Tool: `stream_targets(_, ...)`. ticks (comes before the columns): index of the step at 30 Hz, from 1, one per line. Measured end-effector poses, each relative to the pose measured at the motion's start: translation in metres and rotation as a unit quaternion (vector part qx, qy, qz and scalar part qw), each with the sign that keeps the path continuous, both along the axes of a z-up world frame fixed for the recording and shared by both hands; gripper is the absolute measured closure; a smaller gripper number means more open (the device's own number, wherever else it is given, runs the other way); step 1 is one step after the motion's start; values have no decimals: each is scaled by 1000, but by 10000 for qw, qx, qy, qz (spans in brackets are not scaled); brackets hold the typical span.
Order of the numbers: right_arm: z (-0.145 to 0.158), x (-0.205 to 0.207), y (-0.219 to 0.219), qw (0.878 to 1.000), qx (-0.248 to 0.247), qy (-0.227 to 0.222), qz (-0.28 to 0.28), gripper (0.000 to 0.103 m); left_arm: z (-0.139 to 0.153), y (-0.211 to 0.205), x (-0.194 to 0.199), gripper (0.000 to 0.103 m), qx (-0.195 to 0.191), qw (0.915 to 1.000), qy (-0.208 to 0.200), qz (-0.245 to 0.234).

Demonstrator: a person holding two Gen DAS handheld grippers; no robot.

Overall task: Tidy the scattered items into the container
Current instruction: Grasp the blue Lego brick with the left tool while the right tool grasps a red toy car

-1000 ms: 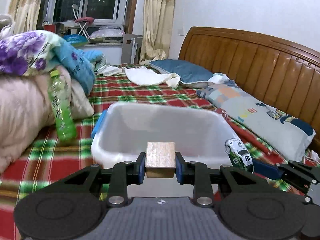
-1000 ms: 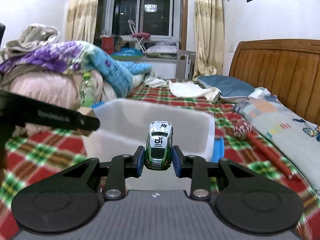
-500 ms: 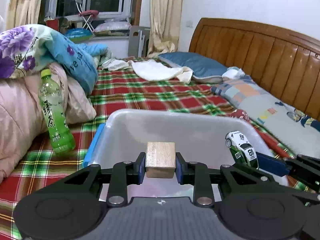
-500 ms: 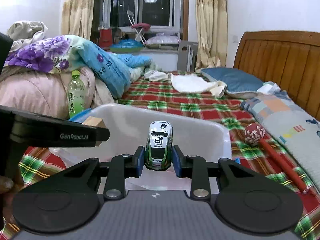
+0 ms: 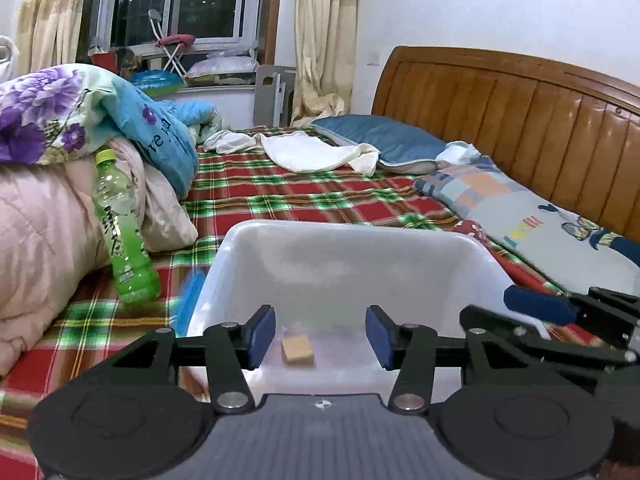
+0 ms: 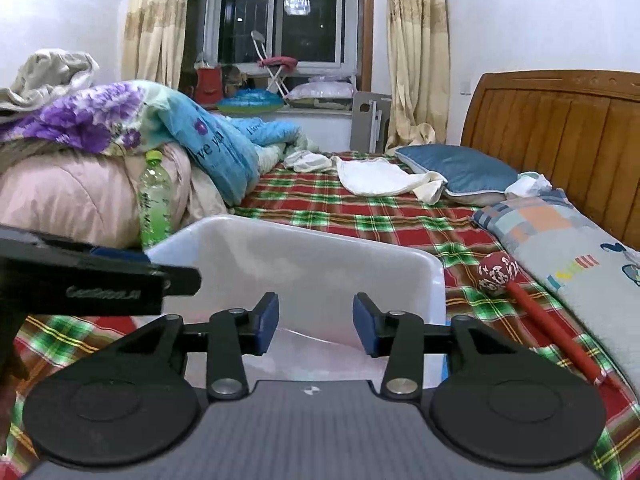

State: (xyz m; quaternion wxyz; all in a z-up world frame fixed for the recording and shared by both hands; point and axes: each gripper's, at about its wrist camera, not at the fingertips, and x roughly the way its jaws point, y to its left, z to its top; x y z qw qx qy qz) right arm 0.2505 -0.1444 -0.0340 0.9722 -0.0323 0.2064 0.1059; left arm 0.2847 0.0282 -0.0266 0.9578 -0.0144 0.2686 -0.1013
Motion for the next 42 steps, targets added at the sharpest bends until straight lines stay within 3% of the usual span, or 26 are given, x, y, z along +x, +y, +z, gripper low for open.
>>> stream_targets(3,0,-23,-3,9999,134,-47,65,57,-9,9,-24,41,166,9999,-23,-30)
stream_targets(6,-7,-46,-6,9990,369,-46,238,57,-30,18,-43,40,368,9991,186,-27)
stream_targets(13,-37,-90,-3,9984,400,157,372,57,-75,34,-79,40,450,9966,685,27)
stream_targets(17,-56,-109,2,9979,274,368,465,57,-85,39,-80,40,981,9939,510,-58)
stream_targets(20,-65,-119,3,9970,229,545,494,57,-95,47,-68,40,1304,9877,761,-399)
stream_targets(24,-72,-129,3,9964,192,658,504,57,-102,53,-68,40,1289,9853,682,-893)
stream_targets(28,-80,-132,6,9952,175,813,510,57,-109,52,-70,46,1082,9827,884,-1218)
stream_targets(29,-81,-133,7,9950,182,833,514,57,-111,51,-71,48,1080,9823,907,-1228)
stream_targets(33,-86,-133,10,9947,143,871,529,57,-119,49,-80,73,777,9839,1028,-1237)
stream_targets(42,-96,-126,22,9954,-179,794,504,58,-124,31,-108,75,590,9873,1027,-1059)
